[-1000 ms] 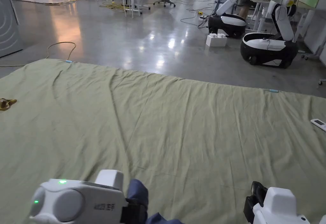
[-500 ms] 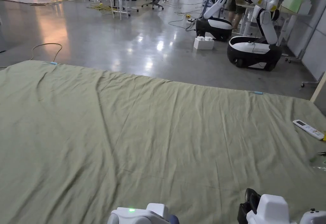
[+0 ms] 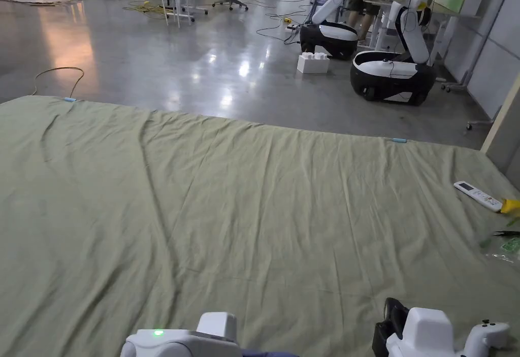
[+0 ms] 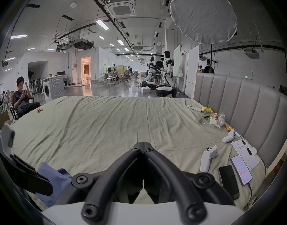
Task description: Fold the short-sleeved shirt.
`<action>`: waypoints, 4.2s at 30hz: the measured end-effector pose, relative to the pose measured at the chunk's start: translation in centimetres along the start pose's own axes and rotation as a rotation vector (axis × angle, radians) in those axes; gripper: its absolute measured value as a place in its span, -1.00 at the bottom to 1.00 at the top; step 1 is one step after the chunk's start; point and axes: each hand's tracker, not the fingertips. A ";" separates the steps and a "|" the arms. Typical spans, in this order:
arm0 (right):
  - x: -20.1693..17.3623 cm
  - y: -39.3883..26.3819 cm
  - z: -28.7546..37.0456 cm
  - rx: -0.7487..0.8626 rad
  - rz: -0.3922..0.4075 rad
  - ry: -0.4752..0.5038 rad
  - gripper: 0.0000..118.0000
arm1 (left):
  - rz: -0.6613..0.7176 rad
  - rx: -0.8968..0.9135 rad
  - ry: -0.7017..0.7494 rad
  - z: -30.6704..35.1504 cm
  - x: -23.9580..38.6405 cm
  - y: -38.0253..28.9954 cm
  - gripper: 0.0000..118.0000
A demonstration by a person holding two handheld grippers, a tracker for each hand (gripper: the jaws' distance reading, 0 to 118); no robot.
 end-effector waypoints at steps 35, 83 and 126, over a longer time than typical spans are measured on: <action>-0.9 6.0 0.5 0.192 -0.030 -0.040 -0.99 | -0.316 0.743 0.286 12.9 -0.7 4.7 -0.88; -11.7 -10.7 -1.5 -0.279 0.083 0.190 -0.99 | 0.254 0.289 -0.172 3.4 -18.8 -2.6 0.60; -6.9 3.8 -3.3 0.069 0.066 0.065 -0.99 | 0.264 0.213 -0.293 17.0 -35.4 5.2 -0.58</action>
